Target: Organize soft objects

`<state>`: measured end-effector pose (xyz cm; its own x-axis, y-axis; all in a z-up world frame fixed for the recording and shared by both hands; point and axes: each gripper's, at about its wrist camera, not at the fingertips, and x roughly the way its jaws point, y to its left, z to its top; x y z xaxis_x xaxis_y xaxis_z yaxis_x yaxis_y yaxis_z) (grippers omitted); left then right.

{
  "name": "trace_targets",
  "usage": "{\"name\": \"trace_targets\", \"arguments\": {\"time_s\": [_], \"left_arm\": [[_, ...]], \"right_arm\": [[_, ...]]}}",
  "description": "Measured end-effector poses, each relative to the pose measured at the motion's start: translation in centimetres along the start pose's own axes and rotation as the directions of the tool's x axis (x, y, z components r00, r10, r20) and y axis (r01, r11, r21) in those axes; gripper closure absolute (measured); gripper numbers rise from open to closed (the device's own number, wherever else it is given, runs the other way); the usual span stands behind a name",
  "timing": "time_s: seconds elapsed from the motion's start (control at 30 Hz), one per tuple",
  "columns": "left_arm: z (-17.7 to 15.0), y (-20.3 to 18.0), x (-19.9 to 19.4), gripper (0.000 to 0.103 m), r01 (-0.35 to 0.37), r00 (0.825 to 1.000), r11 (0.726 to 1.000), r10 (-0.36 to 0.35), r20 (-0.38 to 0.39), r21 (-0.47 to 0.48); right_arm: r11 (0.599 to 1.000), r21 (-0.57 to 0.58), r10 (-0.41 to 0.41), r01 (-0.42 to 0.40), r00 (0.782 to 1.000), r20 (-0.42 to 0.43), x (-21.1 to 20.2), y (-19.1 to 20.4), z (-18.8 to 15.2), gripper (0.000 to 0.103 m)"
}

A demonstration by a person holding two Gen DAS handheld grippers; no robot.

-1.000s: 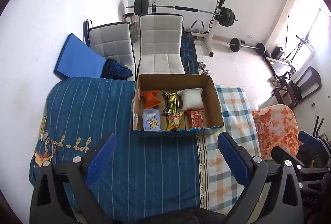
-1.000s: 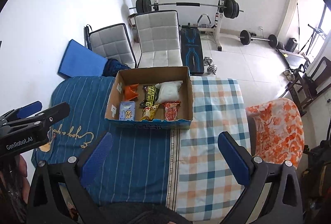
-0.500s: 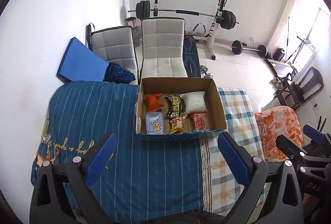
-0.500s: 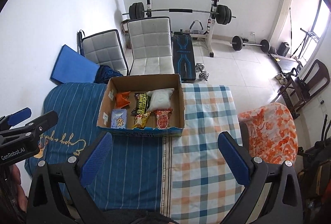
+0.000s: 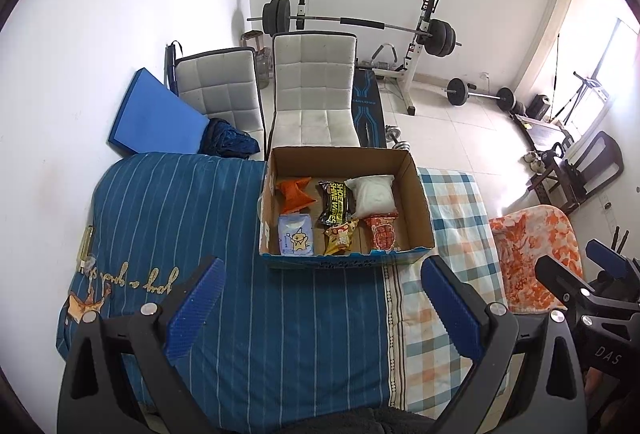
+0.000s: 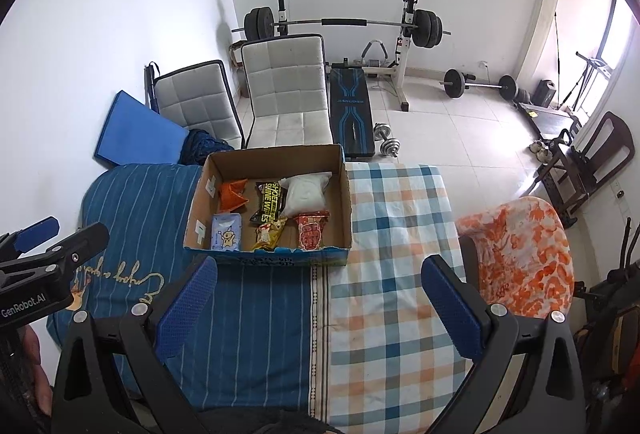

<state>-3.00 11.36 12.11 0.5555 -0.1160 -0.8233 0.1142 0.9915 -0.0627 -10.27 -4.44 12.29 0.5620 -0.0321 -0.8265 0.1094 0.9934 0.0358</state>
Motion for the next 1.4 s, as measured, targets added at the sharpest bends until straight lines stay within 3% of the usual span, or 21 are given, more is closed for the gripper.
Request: {"name": "trace_targets", "arguments": {"time_s": [1.4], "left_arm": [[-0.9, -0.2, -0.9, 0.002, -0.029, 0.999, 0.999, 0.03, 0.021, -0.017]], "right_arm": [[1.0, -0.011, -0.003, 0.004, 0.999, 0.044, -1.5, 0.5, 1.3, 0.0]]}}
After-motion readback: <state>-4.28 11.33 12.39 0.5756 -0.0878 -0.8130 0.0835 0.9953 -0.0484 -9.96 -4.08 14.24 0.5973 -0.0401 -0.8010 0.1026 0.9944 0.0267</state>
